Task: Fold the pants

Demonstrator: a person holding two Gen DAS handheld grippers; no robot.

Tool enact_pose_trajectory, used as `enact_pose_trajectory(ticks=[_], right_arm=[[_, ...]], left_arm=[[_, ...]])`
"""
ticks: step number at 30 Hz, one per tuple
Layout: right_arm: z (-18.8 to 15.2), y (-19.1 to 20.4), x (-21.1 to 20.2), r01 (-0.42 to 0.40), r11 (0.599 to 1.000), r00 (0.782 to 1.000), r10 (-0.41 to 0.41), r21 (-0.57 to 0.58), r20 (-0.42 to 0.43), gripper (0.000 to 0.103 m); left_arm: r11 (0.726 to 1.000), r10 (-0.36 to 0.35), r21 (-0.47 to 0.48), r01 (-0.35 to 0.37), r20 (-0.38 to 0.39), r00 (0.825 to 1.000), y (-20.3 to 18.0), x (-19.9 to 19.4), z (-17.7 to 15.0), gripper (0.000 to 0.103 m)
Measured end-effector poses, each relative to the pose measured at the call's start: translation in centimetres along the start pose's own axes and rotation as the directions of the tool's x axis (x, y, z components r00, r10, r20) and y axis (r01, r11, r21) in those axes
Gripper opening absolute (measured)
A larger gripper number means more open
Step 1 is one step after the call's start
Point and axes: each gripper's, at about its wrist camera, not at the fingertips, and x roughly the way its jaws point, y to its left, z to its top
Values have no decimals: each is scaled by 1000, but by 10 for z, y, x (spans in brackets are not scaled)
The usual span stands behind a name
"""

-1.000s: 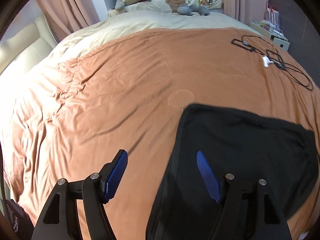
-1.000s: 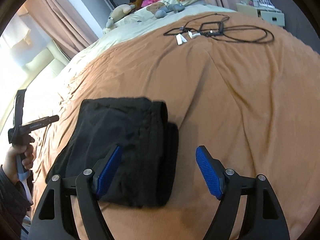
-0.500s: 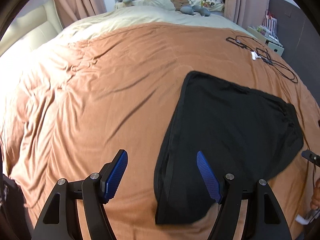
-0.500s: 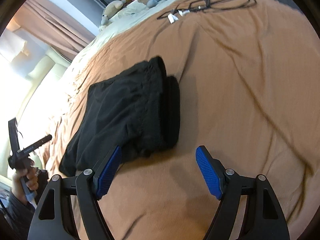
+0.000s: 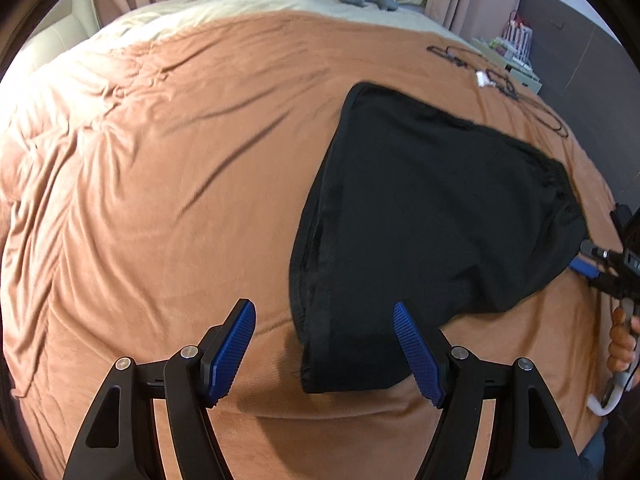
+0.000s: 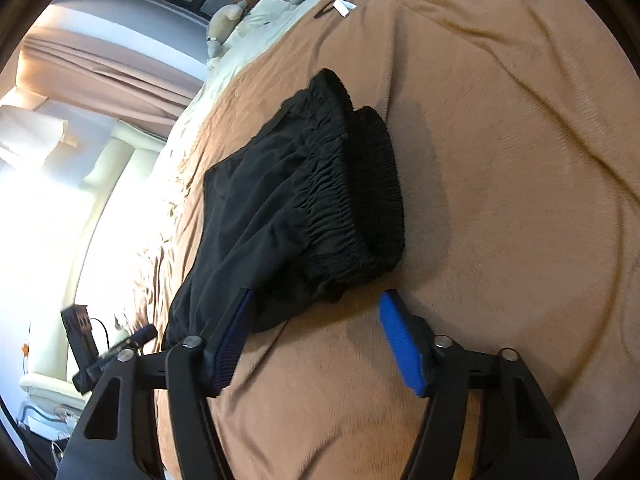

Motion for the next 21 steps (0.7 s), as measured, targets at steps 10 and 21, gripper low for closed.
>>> enact_pose_trajectory(ticks=[10, 21], right_arm=[[5, 0, 8, 28, 1000, 998, -28, -9, 52, 13], [-2, 5, 21, 21, 1000, 1000, -21, -1, 15, 13]], left_arm=[[996, -69, -54, 66, -54, 996, 11, 43, -5, 64], [993, -94, -71, 91, -33, 995, 8, 57, -2, 52]])
